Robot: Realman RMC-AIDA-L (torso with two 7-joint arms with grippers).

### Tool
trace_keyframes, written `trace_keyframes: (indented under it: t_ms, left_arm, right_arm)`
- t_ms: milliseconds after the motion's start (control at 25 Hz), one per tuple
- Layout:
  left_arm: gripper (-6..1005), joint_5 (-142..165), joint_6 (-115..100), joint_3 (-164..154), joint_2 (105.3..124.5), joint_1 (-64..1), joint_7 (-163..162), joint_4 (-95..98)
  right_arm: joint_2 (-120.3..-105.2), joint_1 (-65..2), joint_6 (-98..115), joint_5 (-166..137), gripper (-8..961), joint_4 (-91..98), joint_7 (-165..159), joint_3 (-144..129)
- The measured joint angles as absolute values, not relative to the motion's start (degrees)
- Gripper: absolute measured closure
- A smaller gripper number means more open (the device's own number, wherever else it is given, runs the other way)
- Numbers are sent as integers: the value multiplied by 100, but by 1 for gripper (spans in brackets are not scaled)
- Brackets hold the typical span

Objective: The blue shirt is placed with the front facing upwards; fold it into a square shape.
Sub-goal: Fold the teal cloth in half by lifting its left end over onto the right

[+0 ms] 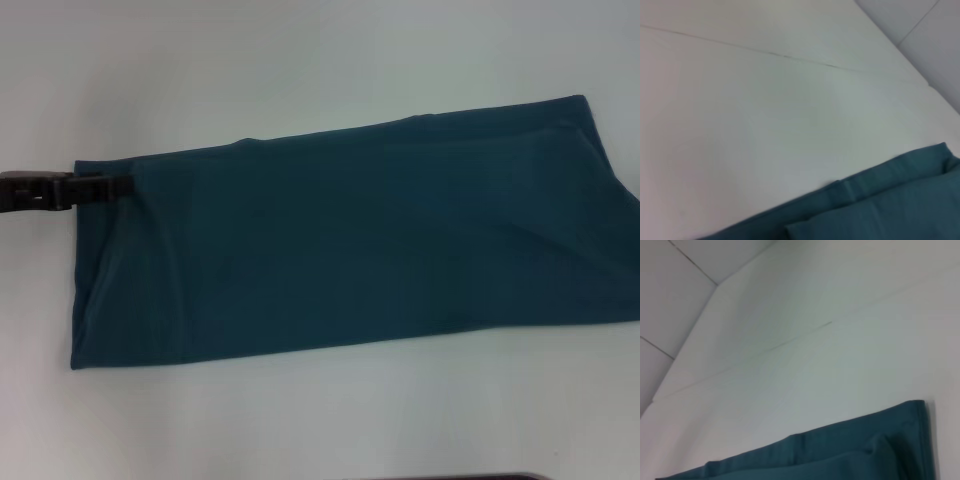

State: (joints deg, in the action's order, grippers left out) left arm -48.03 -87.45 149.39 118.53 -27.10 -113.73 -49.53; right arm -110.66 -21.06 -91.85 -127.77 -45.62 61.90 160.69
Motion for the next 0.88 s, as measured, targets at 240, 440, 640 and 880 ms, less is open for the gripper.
trace_keyframes:
  t_ms: [240,440,640,880]
  left_arm:
    - [388,-4789,-8650,14795,11867,-2768,-11373,-4945]
    - [388,-4789,-8593,14721,11873,-2775,-11396,-4938]
    - [388,-4789,-8582,14694,11873,-2792,-11407,-4931]
    - [389,-4790,-8577,14648,11873,-2812,-11421,-4910]
  right_arm:
    - [-11107,-2312,-8938,-13122,260,-4528,5884,15990]
    - [-11124,-2514,-8644,-13629,261,-4356,5633,15947]
    - [-11112,-2561,-8604,-13738,262,-4323,5586,15920]
    - [-11109,-2499,-8600,-13756,263,-4323,5578,15915]
